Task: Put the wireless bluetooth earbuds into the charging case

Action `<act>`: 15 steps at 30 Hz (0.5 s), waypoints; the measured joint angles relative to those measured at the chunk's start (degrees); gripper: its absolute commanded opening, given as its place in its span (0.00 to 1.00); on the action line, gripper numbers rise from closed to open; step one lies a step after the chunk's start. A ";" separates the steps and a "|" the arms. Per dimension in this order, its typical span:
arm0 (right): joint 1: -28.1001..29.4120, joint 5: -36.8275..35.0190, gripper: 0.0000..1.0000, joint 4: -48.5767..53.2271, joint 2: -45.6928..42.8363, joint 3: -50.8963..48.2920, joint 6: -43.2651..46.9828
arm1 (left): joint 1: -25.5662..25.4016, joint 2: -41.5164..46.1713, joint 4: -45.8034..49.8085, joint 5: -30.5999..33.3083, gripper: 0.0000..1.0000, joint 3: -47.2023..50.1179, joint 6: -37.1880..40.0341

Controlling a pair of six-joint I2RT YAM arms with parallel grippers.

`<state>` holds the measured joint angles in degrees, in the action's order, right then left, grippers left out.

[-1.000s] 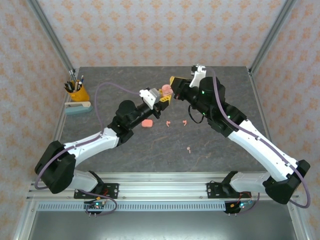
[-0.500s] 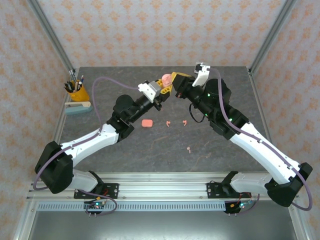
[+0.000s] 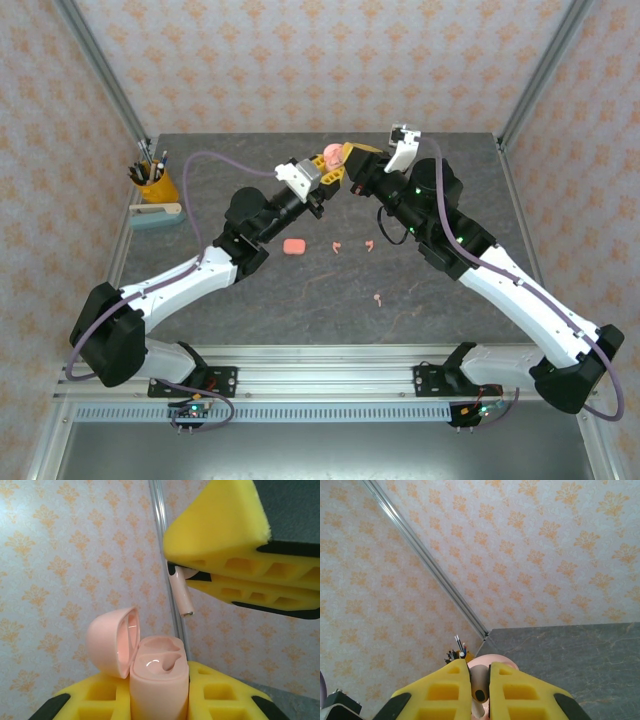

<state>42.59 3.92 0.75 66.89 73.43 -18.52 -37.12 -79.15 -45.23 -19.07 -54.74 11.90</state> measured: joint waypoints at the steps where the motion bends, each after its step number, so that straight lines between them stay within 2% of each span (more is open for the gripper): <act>1: 0.00 0.02 0.12 0.00 0.02 0.00 -0.02 | 0.00 0.00 0.00 0.00 0.00 -0.04 0.00; 15: -0.02 0.35 0.12 -0.94 1.51 -0.44 -0.09 | -0.02 -0.28 0.17 -0.02 0.00 -1.05 -0.44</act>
<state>42.57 4.27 -0.19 68.40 72.99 -18.61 -37.15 -79.44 -45.06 -19.09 -55.79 11.46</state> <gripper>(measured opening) 0.123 0.218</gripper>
